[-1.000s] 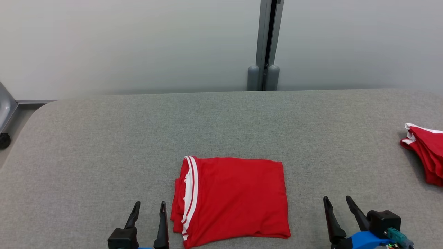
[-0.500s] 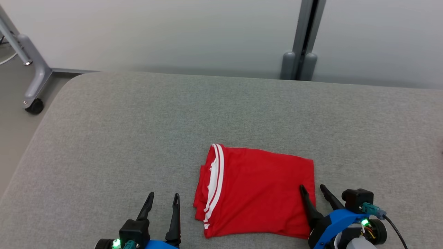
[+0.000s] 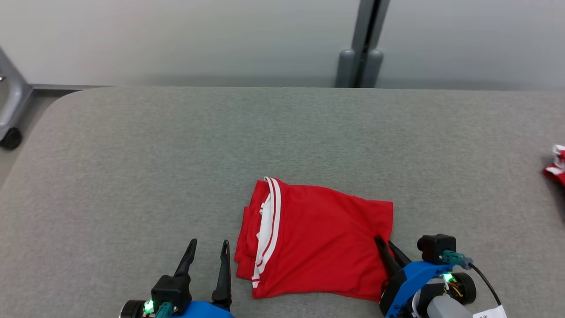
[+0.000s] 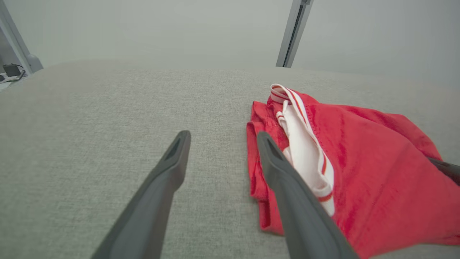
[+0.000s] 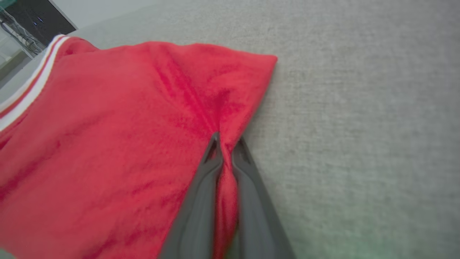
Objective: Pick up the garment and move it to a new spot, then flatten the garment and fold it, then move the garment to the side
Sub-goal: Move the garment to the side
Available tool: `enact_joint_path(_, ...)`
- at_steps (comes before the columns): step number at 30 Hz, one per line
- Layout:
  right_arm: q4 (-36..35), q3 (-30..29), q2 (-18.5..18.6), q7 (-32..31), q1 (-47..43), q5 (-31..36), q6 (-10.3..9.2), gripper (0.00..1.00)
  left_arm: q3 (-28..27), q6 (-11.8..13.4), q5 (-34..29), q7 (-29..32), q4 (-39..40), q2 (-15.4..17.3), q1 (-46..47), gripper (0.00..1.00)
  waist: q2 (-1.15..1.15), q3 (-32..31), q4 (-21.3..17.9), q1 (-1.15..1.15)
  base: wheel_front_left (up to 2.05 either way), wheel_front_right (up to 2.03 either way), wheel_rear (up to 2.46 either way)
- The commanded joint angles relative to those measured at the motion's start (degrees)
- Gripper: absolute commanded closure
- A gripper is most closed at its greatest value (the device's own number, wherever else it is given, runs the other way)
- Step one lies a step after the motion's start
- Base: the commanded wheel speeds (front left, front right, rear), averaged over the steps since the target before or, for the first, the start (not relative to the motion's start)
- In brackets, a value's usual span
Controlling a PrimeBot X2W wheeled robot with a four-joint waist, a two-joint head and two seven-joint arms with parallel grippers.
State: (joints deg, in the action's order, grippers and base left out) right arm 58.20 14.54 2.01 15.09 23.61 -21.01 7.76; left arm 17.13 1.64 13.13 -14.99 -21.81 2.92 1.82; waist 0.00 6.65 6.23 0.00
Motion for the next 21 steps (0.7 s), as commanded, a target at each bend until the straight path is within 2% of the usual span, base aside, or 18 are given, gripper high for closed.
enact_joint_path(1,3.14,-0.73,1.84,-0.71,-3.14,-0.55,-0.62,1.0,0.01,-0.14,0.17,-0.27,0.39,-0.04,0.32,0.0,0.0,-2.23,-4.48,0.0,0.0,0.0,0.0)
enact_joint_path(8,1.88,-2.48,2.03,-0.52,-4.14,2.19,-0.74,1.0,1.05,-0.13,1.03,-0.27,0.55,-0.03,1.77,0.0,0.0,-2.45,-19.49,0.0,0.0,0.0,0.0)
enact_joint_path(11,0.32,-3.67,1.69,-0.45,-4.8,3.23,-0.7,1.0,1.77,-0.06,1.19,-0.27,0.47,-0.02,2.62,0.0,0.0,-2.3,-24.69,0.0,0.0,0.0,0.0)
enact_joint_path(16,-2.29,-4.77,1.28,-0.18,-5.87,3.47,-0.41,1.0,3.01,0.13,1.57,-0.27,0.13,-0.01,3.44,0.0,0.0,-2.08,-30.42,0.0,0.0,0.0,0.0)
enact_joint_path(21,-3.68,-5.47,1.12,0.02,-6.15,3.61,-0.32,1.0,3.21,0.15,1.33,-0.27,-0.37,0.02,3.88,0.0,0.0,-1.57,-32.88,0.0,0.0,0.0,0.0)
